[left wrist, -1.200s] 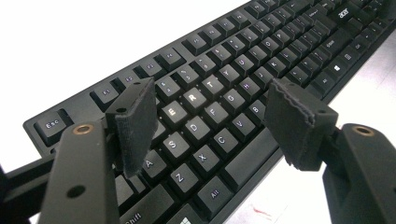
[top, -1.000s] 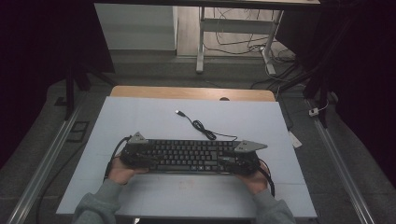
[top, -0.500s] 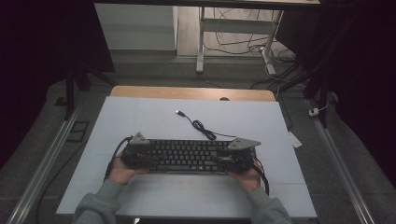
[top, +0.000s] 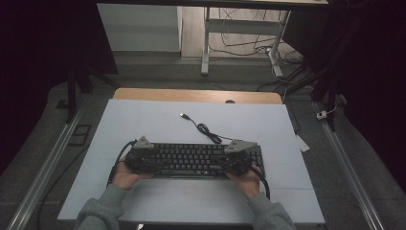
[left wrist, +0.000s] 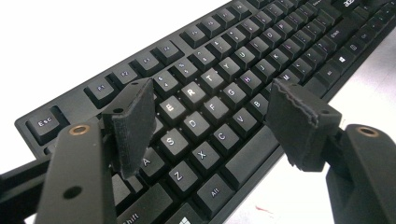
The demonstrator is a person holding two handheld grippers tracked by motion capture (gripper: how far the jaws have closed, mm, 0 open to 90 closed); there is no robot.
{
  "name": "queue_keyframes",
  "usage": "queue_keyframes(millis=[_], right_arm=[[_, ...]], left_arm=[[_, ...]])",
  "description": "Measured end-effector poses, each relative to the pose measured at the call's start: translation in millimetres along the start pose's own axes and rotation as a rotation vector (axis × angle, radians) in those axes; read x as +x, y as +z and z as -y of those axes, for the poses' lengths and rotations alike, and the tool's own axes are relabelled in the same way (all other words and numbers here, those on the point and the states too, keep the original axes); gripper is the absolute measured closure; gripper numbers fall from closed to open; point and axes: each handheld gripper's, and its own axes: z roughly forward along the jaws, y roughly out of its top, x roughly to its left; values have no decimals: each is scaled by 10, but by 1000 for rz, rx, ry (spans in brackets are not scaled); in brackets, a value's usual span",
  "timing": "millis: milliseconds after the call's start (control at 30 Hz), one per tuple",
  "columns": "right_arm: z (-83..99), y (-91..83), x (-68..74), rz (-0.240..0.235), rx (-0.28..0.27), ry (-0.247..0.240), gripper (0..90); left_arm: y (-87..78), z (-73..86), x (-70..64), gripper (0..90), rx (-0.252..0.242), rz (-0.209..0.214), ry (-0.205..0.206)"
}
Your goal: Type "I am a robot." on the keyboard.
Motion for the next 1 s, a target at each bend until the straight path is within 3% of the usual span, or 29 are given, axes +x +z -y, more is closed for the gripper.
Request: queue_keyframes(millis=[1000], right_arm=[[-242,507,80,-18,23,-30,895]], left_arm=[[12,1,-8,321,8,-1,9]])
